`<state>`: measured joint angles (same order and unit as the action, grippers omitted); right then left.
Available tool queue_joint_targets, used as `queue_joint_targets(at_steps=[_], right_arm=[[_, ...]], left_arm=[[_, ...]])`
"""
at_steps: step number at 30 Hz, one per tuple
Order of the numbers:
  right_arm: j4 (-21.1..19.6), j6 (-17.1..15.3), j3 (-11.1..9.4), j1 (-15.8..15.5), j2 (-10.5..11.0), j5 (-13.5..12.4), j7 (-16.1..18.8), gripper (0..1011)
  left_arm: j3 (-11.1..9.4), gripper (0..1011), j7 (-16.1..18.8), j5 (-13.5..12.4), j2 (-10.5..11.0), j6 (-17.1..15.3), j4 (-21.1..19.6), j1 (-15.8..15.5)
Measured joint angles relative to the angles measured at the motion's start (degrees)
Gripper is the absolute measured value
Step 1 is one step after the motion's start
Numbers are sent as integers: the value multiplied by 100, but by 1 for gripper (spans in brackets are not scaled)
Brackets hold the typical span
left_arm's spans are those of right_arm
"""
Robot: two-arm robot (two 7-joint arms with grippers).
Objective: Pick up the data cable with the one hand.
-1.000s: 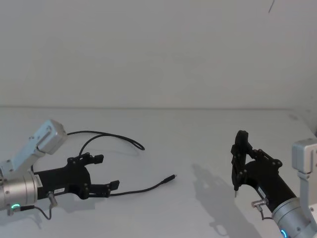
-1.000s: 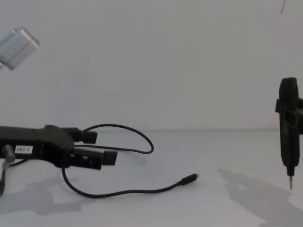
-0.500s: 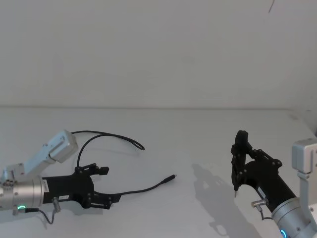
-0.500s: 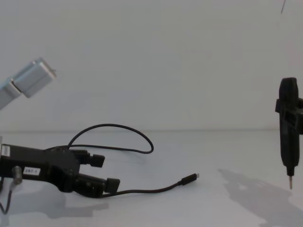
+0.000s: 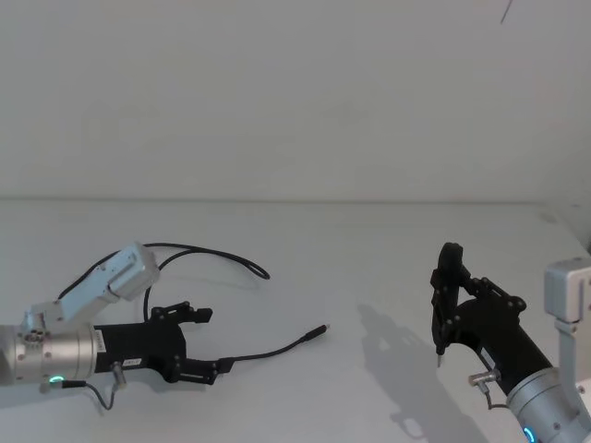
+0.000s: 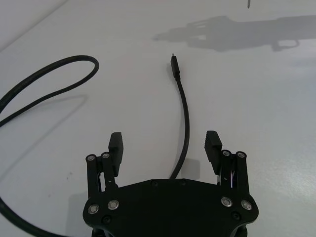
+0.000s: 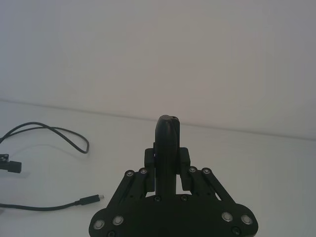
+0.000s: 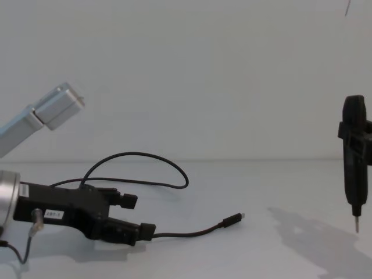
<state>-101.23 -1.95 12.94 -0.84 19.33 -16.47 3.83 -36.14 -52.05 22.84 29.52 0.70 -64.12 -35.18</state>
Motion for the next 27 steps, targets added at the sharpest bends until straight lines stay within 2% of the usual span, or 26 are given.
queue_joint_targets(at_steps=[18,27], right_arm=[[0,0,0,0,0,0,0,279],[0,0,0,0,0,0,0,279]], left_arm=[[-182,1001,-131,82,-345,101,513,-249],[-263,992,-157,111,-431,102,635,-319]])
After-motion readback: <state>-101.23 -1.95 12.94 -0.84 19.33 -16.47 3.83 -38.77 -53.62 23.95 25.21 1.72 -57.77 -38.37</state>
